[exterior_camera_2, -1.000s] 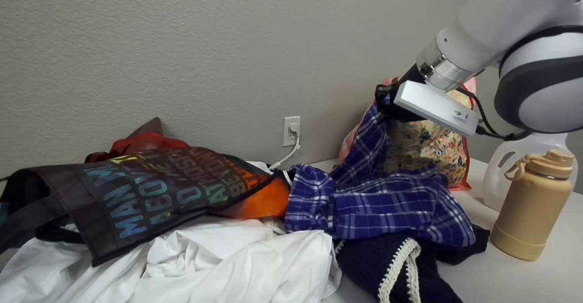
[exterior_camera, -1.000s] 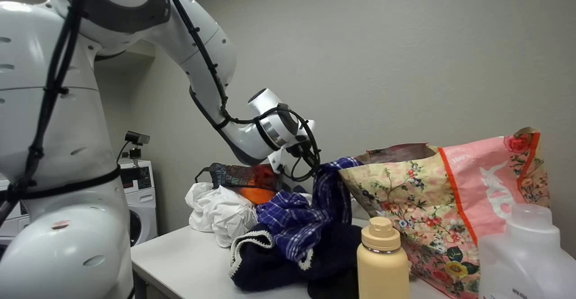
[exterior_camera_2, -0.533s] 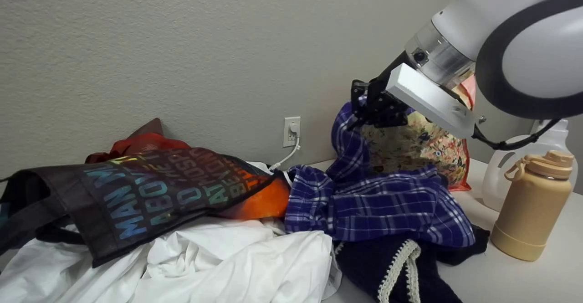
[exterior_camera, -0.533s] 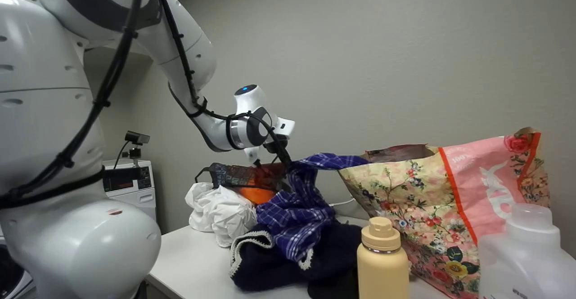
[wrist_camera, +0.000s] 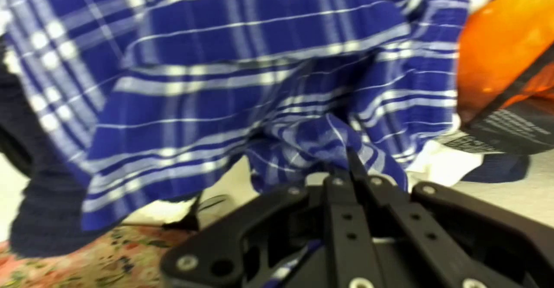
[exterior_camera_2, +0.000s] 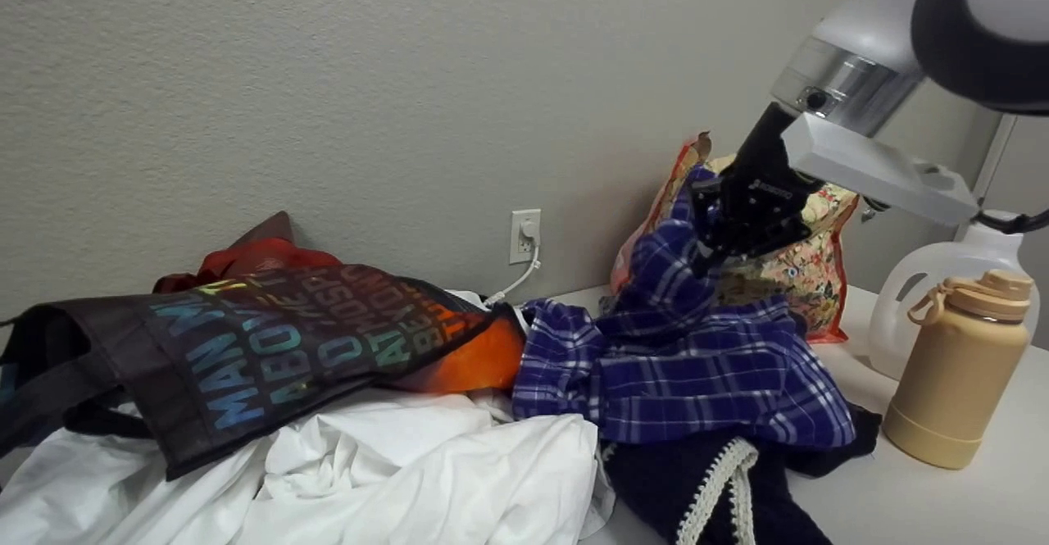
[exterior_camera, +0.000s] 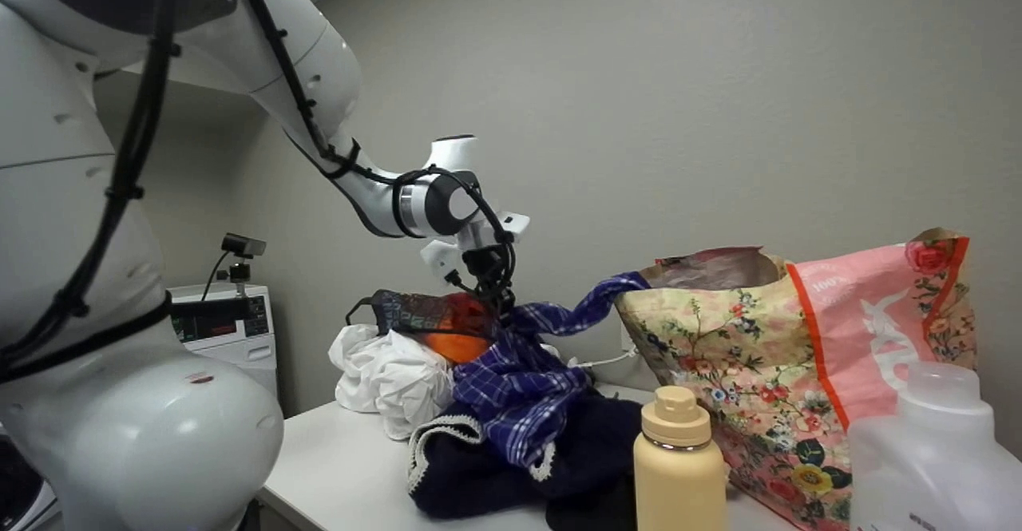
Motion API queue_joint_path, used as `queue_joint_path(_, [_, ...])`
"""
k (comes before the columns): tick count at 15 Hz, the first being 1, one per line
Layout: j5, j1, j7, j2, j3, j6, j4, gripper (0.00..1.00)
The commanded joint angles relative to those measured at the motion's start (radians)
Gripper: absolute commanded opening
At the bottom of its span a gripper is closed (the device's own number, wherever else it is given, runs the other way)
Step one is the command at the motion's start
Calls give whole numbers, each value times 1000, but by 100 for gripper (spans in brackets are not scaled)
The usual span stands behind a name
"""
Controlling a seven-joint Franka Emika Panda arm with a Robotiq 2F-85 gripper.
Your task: Pick up the blue cloth from the bag and put it on the table.
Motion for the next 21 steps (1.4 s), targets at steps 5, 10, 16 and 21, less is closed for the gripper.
queue_joint_path(5, [192, -31, -279, 16, 21, -331, -19, 2])
queue_joint_path(10, [330, 49, -443, 22, 74, -464, -46, 2])
queue_joint_path(16, [468, 169, -634, 46, 154, -531, -24, 2])
queue_joint_path(21, [396, 166, -617, 80, 216, -373, -25, 2])
